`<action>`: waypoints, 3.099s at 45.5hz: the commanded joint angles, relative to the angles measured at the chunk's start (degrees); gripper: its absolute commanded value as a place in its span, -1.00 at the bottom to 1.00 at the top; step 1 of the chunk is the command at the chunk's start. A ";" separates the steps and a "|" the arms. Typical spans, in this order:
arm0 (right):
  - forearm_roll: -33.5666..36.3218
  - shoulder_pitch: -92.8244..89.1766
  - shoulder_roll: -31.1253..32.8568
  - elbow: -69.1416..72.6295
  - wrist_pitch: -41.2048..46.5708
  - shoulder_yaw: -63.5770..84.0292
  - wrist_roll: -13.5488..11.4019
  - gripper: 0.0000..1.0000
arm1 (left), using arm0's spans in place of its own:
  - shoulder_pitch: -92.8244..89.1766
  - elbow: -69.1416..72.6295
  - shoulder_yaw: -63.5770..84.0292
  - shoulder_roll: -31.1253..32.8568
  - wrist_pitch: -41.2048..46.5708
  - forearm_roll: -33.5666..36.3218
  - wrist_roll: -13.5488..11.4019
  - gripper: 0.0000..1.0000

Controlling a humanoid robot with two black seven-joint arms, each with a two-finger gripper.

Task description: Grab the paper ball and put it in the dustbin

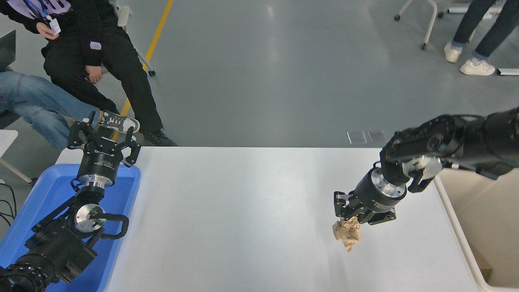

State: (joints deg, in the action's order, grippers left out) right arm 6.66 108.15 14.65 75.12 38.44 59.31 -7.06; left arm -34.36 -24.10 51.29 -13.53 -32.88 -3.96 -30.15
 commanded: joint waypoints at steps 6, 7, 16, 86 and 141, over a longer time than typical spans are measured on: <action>0.98 18.22 3.98 4.68 6.56 2.82 0.12 -1.00 | 0.00 0.02 0.04 -0.01 0.00 0.00 0.00 0.98; 0.98 19.37 3.98 5.04 6.56 3.53 0.20 -1.00 | 0.00 0.02 -0.05 -0.01 0.00 0.00 0.00 0.98; 2.92 29.04 4.77 8.90 6.56 8.89 0.38 -1.00 | 0.00 0.02 -0.05 -0.01 0.00 0.00 0.00 0.98; 2.13 -43.62 22.44 -52.77 -19.90 -0.85 0.47 -1.00 | 0.00 0.02 -0.05 -0.01 0.09 0.00 0.00 0.98; 1.86 -67.90 9.08 -77.05 -39.50 -8.95 0.47 0.78 | 0.00 0.02 0.04 -0.01 0.09 0.00 0.00 0.98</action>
State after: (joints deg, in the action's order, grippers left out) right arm 8.40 40.66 24.30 -1.98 0.76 51.11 -6.59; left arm -34.37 -24.08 51.30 -13.53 -32.78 -3.96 -30.15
